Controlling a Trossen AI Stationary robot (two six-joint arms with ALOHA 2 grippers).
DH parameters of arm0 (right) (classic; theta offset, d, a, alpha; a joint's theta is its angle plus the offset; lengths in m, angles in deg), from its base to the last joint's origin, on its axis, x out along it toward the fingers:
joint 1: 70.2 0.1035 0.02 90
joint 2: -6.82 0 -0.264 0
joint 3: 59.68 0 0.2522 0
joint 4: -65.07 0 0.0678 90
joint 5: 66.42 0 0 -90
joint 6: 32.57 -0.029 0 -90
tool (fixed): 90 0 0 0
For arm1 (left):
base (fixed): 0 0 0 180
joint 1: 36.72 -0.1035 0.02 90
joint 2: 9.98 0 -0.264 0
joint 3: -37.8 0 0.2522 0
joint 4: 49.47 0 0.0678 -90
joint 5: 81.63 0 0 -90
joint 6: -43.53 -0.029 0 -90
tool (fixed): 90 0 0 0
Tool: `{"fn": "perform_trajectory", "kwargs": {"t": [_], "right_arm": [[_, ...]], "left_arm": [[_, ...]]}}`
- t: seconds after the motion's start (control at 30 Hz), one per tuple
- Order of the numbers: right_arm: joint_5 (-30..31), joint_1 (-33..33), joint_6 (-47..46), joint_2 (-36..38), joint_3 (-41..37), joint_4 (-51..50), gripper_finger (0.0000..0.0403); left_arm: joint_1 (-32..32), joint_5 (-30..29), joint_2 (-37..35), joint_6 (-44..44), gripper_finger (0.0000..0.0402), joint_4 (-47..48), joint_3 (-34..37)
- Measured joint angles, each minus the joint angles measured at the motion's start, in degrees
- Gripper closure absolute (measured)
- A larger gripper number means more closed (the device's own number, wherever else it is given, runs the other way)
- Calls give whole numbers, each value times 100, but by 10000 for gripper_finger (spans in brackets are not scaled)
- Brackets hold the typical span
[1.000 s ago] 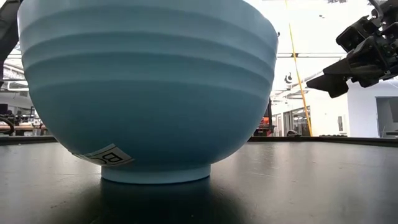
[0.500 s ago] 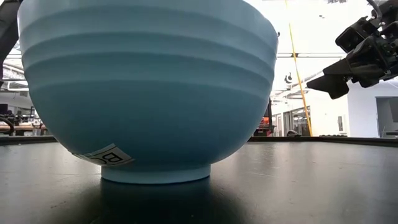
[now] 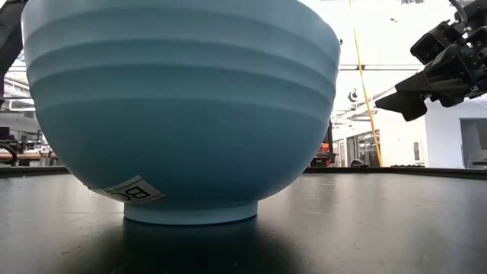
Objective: Nest bowls inside each other
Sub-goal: Stack the gray bowl on the orange bowl
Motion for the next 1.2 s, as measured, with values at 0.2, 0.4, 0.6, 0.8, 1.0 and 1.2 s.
{"fn": "perform_trajectory", "kwargs": {"t": [0.2, 0.4, 0.6, 0.8, 1.0, 1.2], "right_arm": [[0, -1, 2, 1, 0, -2, 150], [0, -2, 4, -1, 0, -2, 150], [0, -1, 2, 1, 0, -2, 150], [-100, -1, -13, 2, 0, 11, 150], [-140, 0, -11, -1, 0, 15, 150], [-142, 0, -30, -1, 0, 19, 150]], "left_arm": [[10, 359, 0, -39, 398, -338, 1], [9, 397, 0, -24, 398, -335, 1], [88, 441, 208, -79, 398, -532, -3], [82, 607, 450, -194, 398, -563, -34], [98, 576, 368, -189, 398, -614, -14], [225, 445, 269, -20, 388, -586, 3]]}}
